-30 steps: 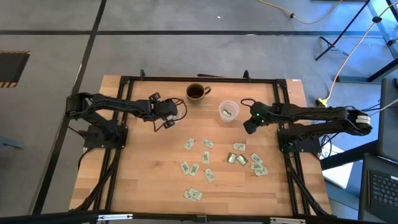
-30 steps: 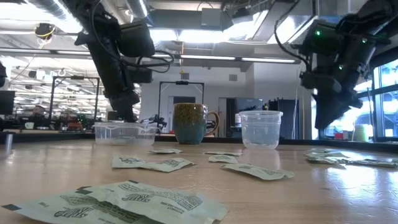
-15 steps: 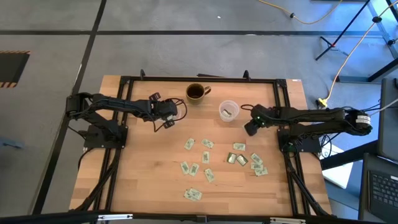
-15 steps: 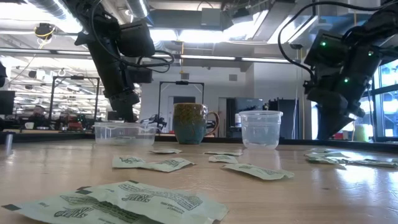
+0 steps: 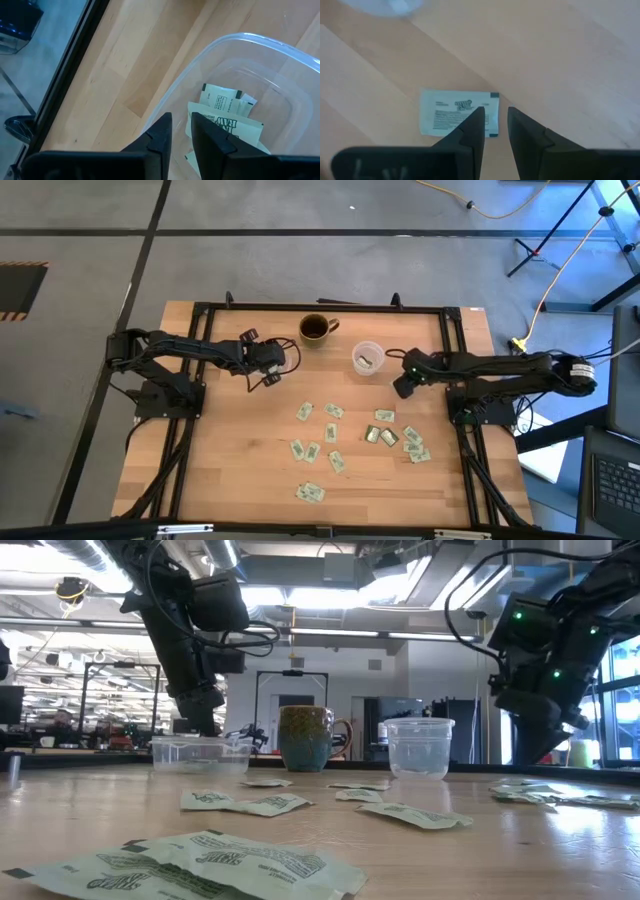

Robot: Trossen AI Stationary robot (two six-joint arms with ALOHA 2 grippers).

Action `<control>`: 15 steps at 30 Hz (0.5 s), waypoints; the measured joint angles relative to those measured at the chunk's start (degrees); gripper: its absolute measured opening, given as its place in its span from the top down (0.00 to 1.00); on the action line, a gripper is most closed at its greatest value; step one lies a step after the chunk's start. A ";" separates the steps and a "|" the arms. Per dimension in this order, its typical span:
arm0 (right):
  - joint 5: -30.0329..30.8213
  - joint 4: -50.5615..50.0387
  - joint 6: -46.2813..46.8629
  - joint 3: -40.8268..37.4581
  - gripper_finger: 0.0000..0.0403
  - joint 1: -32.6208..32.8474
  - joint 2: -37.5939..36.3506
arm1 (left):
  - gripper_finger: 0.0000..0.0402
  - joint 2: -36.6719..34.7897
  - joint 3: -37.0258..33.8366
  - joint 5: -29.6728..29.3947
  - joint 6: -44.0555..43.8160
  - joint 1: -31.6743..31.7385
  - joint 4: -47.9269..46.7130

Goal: Pick and place Stevia / Truvia into bins
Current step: Put the light green stevia packet into the left transparent container

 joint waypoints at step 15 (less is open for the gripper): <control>0.09 3.85 1.88 0.42 0.83 0.02 10.20 | 0.83 -0.01 0.00 -0.02 1.05 0.00 -0.01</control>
